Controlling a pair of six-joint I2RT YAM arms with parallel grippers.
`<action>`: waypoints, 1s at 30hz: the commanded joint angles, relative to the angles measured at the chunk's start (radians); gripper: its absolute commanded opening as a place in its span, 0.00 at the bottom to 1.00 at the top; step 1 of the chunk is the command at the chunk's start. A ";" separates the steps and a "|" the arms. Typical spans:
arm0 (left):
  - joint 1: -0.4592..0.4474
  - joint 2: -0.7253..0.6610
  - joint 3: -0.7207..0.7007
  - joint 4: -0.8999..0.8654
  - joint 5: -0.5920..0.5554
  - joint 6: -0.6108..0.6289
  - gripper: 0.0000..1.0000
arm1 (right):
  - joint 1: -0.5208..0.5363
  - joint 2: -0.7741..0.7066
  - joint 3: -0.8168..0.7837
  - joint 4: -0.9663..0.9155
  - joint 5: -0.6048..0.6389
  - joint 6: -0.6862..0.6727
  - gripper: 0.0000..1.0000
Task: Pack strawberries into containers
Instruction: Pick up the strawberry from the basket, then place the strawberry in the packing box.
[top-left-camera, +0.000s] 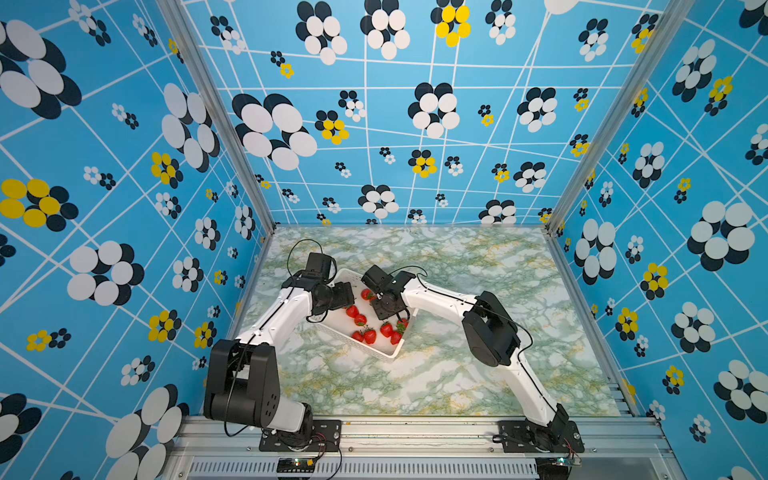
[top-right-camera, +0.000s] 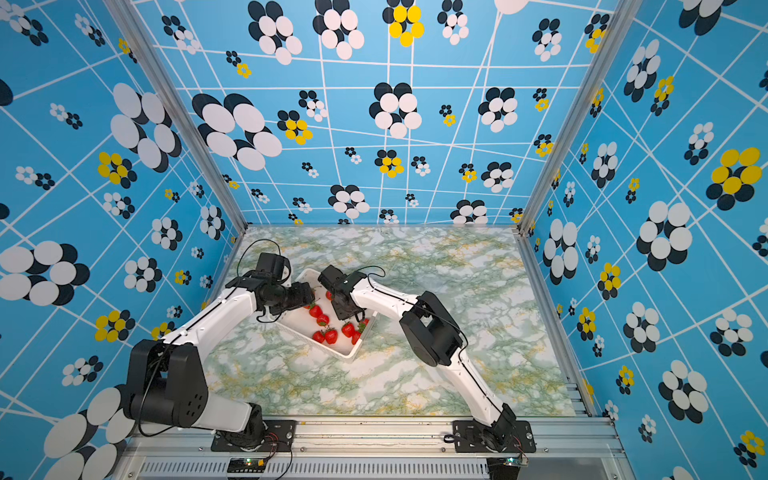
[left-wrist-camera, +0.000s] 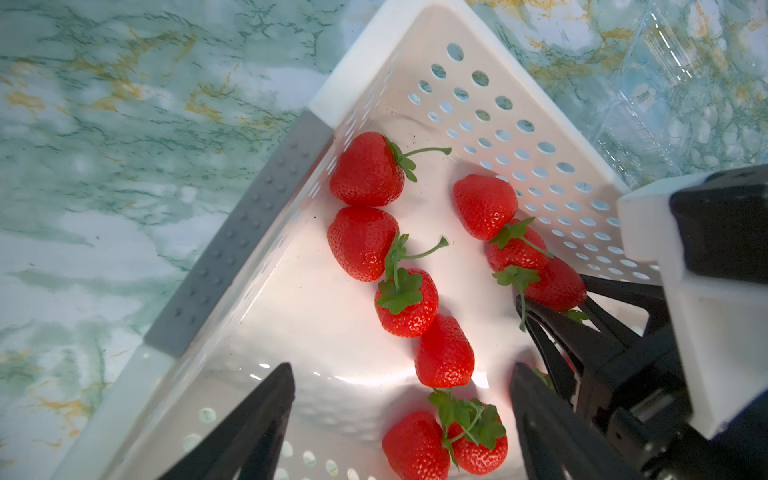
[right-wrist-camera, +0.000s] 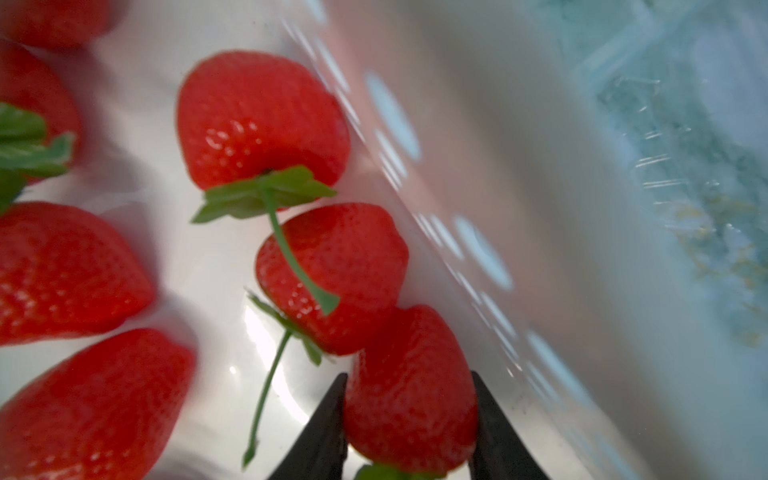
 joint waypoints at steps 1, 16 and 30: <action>0.009 0.002 -0.009 0.005 0.008 0.013 0.83 | 0.013 -0.031 -0.017 -0.011 0.032 0.008 0.26; 0.001 -0.027 0.007 -0.001 0.006 -0.001 0.83 | 0.028 -0.244 -0.088 -0.021 0.060 0.018 0.24; -0.202 -0.013 0.158 -0.026 -0.051 -0.018 0.83 | 0.019 -0.671 -0.534 -0.036 0.210 0.147 0.27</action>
